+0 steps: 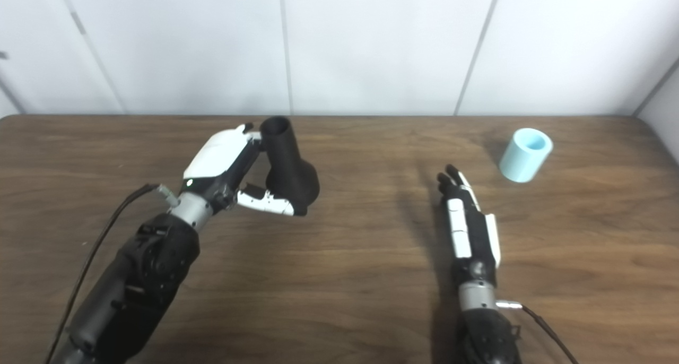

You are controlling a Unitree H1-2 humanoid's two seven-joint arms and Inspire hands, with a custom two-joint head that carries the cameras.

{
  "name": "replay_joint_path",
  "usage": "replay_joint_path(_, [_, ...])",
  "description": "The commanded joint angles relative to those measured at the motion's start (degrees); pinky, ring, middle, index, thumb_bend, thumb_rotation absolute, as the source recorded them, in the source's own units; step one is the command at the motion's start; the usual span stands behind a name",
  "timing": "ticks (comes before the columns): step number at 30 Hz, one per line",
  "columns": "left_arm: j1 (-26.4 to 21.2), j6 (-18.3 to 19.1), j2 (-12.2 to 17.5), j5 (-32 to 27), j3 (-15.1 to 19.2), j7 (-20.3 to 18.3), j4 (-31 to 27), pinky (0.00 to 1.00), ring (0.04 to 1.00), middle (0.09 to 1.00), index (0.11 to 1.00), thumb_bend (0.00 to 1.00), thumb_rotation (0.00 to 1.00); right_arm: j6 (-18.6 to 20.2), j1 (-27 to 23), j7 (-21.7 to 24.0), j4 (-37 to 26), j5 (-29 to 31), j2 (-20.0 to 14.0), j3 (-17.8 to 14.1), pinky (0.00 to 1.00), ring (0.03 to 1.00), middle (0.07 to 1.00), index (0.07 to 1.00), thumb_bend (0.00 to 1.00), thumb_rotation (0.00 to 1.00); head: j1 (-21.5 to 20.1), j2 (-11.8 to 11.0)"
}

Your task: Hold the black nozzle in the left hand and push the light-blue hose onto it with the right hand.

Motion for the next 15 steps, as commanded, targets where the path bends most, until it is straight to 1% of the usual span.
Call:
replay_joint_path(1, [-0.46, -1.96, -0.17, -0.63, 0.98, 1.29, -1.32, 1.00, 0.860, 0.740, 0.480, 0.52, 0.05, 1.27, -0.04, 0.26, -1.34, -0.76, 1.07, 1.32, 0.89, 0.890, 0.876, 0.931, 0.55, 0.95, -0.42, 0.08])
replay_joint_path(7, [1.69, -4.53, -0.09, -0.22, 1.19, 1.83, -1.36, 1.00, 0.849, 0.738, 0.480, 0.52, 0.05, 0.61, -0.37, -0.34, -1.44, -1.84, 1.82, 2.63, 0.86, 0.895, 0.889, 0.952, 0.51, 0.99, -2.00, 0.02])
replay_joint_path(10, [2.35, -5.01, -0.27, 0.55, 0.77, 1.97, -0.90, 1.00, 0.848, 0.737, 0.480, 0.52, 0.05, 1.12, -0.66, -0.73, -2.11, -0.57, 2.99, 2.54, 0.87, 0.887, 0.889, 0.946, 0.51, 0.96, -2.47, -0.07])
replay_joint_path(15, [3.30, -5.98, -0.63, 1.53, 0.83, 2.32, -0.28, 1.00, 0.848, 0.735, 0.480, 0.52, 0.05, 2.14, -0.94, -1.32, -3.53, -0.83, 4.15, 2.76, 0.88, 0.893, 0.891, 0.940, 0.52, 0.96, -3.17, 0.12])
